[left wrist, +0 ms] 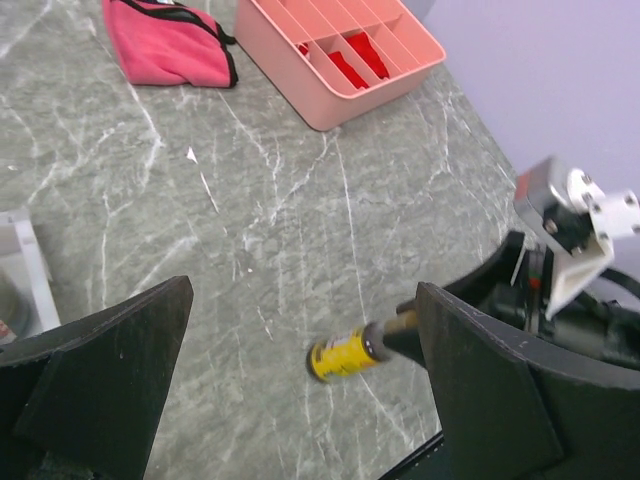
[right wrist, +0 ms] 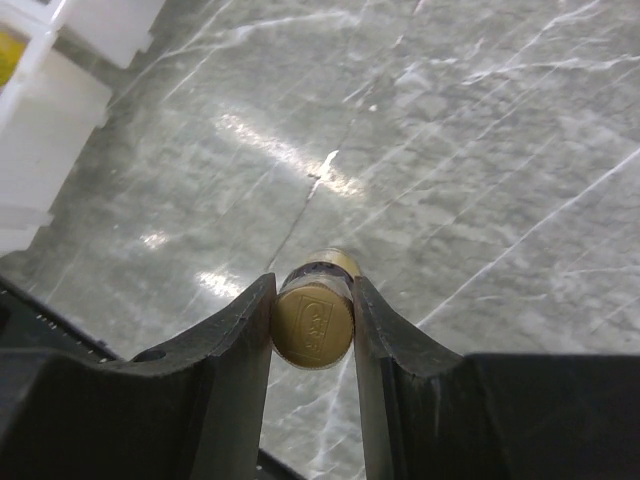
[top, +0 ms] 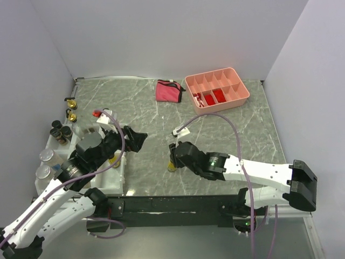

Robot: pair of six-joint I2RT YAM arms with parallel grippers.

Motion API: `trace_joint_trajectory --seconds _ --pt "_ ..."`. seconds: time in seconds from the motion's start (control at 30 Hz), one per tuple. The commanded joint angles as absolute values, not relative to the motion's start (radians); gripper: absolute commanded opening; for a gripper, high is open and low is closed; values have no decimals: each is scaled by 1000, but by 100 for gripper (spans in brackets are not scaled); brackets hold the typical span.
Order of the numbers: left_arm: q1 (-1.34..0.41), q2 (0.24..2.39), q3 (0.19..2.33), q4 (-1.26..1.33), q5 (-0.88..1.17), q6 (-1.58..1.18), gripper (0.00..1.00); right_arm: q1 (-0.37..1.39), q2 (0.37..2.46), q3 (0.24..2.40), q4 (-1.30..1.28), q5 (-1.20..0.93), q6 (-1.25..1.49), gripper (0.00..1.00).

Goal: Organize the condiment bottles
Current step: Move the bottle to the center of the board.

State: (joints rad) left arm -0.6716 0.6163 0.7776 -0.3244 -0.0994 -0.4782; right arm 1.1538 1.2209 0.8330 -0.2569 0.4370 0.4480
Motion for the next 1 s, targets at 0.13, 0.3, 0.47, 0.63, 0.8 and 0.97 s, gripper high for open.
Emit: trace_joint_trajectory --seconds 0.13,0.3,0.47,0.63,0.8,0.97 --pt "-670 609 790 -330 -181 -479 100 1244 1262 894 -324 549 529 48" --pt "-670 629 795 -331 -189 -485 99 1250 1266 940 -324 535 511 56" --pt "-669 644 798 -334 -202 -494 99 1250 1278 982 -360 541 511 61" --pt "-669 666 788 -307 -161 -491 99 1250 1197 977 -380 541 509 71" --pt "-669 719 793 -278 -133 -515 99 1250 1082 925 -399 587 525 100" --pt "-669 833 824 -281 -72 -564 99 1249 993 822 -435 721 622 100"
